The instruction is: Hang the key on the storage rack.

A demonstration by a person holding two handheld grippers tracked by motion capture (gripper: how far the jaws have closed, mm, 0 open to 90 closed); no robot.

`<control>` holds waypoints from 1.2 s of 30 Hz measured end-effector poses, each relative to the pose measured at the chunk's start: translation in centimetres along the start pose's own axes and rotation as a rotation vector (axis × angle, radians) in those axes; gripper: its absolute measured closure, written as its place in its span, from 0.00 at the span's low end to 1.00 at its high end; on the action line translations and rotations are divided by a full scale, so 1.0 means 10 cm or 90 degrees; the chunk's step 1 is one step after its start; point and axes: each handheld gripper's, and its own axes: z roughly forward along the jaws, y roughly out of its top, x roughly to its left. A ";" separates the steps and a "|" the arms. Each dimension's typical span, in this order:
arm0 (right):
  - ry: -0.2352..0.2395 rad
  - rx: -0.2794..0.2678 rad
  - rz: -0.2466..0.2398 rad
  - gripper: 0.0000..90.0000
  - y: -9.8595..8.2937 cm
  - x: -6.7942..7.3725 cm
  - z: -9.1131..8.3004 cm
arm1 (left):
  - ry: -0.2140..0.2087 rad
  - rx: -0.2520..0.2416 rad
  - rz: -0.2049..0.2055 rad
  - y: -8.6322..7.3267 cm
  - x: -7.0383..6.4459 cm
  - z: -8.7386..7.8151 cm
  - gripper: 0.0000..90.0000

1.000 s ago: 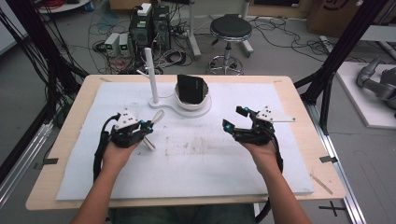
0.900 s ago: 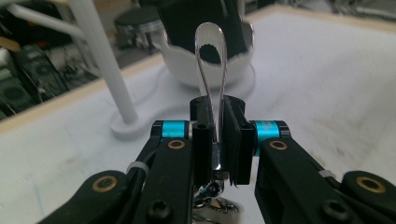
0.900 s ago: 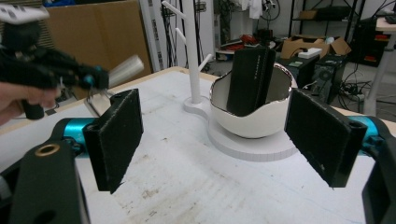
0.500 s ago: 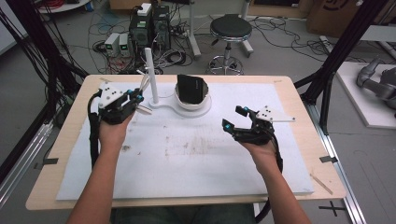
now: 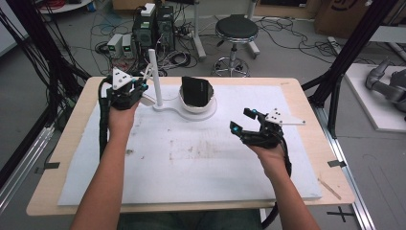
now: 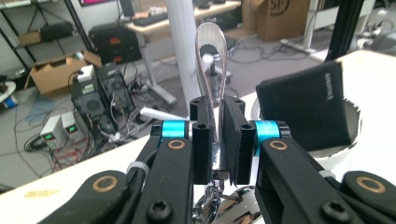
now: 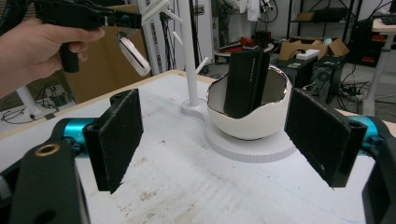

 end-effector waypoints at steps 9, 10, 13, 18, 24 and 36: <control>-0.001 -0.005 -0.002 0.22 0.01 0.00 -0.03 | 0.010 0.029 -0.011 -0.08 0.01 0.12 0.90; -0.001 -0.006 -0.002 0.22 0.01 -0.01 -0.03 | 0.006 0.033 -0.012 -0.09 0.02 0.13 0.89; -0.002 -0.007 0.000 0.22 0.01 -0.01 -0.04 | -0.007 0.036 -0.027 -0.10 0.03 0.13 0.71; 0.001 -0.006 -0.004 0.22 0.02 0.00 -0.04 | -0.030 0.046 -0.028 -0.15 0.00 0.11 0.52; 0.000 -0.008 -0.004 0.22 0.03 0.01 -0.05 | -0.086 0.033 -0.050 -0.19 0.00 -0.04 0.36; -0.003 -0.002 -0.013 0.22 0.03 -0.01 -0.05 | -0.239 0.019 -0.028 -0.33 -0.13 -0.51 0.28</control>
